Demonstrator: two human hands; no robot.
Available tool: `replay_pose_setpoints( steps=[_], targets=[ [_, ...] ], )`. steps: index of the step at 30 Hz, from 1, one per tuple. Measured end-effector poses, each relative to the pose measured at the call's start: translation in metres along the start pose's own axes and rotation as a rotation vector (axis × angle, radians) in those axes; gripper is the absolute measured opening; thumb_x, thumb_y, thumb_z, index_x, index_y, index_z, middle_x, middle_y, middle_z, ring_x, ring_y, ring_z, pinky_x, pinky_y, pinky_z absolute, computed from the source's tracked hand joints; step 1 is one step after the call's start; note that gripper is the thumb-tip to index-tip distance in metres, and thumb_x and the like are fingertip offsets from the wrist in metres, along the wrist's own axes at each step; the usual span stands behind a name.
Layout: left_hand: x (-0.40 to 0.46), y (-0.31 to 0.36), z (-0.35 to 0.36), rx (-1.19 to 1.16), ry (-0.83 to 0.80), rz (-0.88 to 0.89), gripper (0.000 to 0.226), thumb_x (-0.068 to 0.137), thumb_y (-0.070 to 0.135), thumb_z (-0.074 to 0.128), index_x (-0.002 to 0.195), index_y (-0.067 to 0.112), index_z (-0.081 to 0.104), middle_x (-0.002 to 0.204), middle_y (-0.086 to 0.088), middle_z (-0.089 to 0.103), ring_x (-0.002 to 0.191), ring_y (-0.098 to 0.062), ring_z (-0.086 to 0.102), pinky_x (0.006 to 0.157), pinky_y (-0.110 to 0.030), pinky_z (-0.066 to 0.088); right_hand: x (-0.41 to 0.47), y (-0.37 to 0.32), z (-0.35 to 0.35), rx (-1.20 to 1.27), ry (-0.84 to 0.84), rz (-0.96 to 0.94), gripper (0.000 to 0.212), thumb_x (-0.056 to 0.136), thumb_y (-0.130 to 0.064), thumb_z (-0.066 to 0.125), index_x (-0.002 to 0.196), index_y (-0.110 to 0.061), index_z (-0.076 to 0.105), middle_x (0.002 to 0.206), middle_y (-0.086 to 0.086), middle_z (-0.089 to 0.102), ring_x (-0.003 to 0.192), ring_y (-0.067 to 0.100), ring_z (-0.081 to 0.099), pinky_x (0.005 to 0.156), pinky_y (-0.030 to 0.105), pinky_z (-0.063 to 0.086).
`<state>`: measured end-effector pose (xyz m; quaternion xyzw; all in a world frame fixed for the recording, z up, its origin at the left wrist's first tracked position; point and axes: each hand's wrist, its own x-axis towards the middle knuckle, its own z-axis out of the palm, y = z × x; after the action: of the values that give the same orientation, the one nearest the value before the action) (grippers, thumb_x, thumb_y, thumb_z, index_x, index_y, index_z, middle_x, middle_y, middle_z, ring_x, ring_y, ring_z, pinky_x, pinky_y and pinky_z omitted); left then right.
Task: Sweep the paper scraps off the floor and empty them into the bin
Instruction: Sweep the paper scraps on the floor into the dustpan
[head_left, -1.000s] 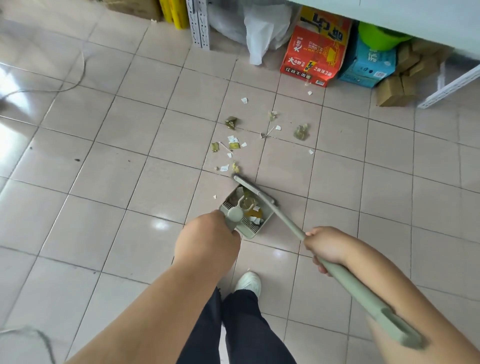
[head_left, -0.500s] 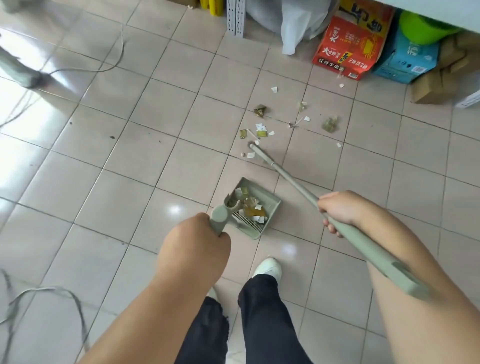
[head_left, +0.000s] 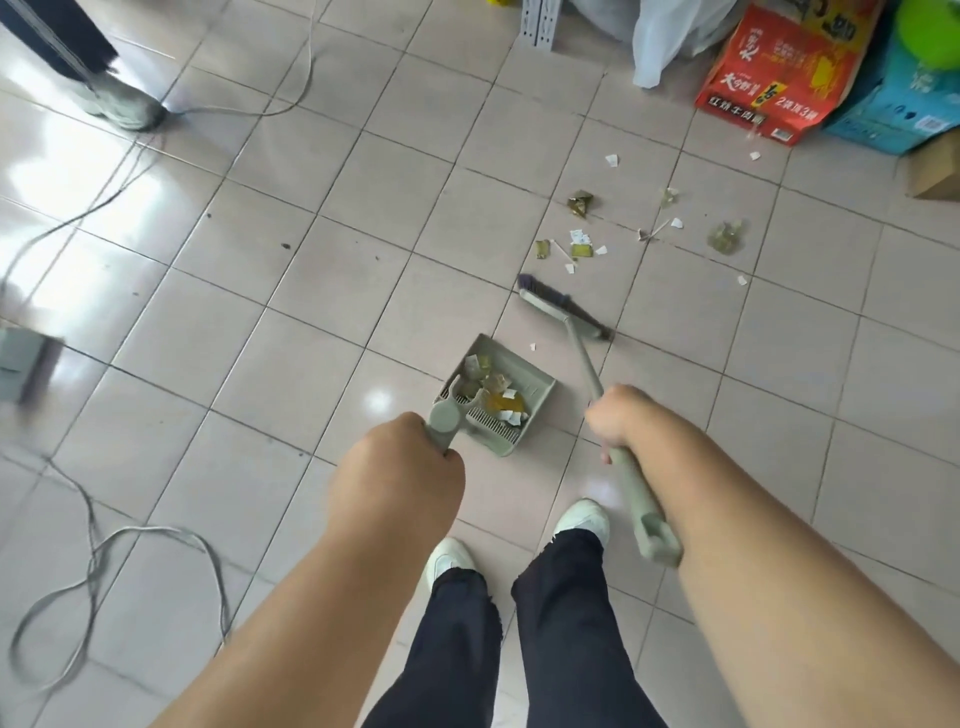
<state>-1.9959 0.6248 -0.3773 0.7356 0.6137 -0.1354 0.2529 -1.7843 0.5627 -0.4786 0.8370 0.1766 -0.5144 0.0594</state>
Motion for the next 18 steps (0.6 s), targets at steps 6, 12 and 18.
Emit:
replay_pose_setpoints(
  steps=[6, 12, 18],
  targets=[
    [0.011, -0.004, -0.004, -0.022, -0.014, 0.005, 0.016, 0.078, 0.026, 0.045, 0.064, 0.021, 0.039, 0.062, 0.005, 0.053, 0.052, -0.012, 0.047, 0.042, -0.023, 0.027, -0.052, 0.042, 0.008, 0.084, -0.073, -0.012, 0.021, 0.088, -0.008, 0.039, 0.104, -0.006, 0.052, 0.064, 0.015, 0.057, 0.034, 0.021, 0.052, 0.036, 0.013, 0.038],
    [0.015, -0.003, -0.005, -0.03, 0.003, 0.025, 0.017, 0.078, 0.025, 0.045, 0.063, 0.022, 0.038, 0.062, 0.005, 0.052, 0.051, -0.012, 0.045, 0.041, -0.022, 0.026, -0.072, 0.051, -0.024, 0.272, 0.029, -0.022, 0.014, 0.084, -0.013, 0.046, 0.088, -0.021, 0.057, 0.048, 0.005, 0.055, 0.03, 0.019, 0.05, 0.037, 0.018, 0.042],
    [0.018, -0.001, -0.006, -0.028, 0.006, 0.041, 0.02, 0.079, 0.025, 0.045, 0.061, 0.022, 0.036, 0.061, 0.005, 0.05, 0.051, -0.012, 0.044, 0.041, -0.022, 0.025, -0.035, -0.002, -0.005, 0.15, 0.031, -0.06, 0.017, 0.089, -0.009, 0.038, 0.1, -0.007, 0.05, 0.051, 0.014, 0.056, 0.037, 0.022, 0.053, 0.048, 0.023, 0.044]
  ],
)
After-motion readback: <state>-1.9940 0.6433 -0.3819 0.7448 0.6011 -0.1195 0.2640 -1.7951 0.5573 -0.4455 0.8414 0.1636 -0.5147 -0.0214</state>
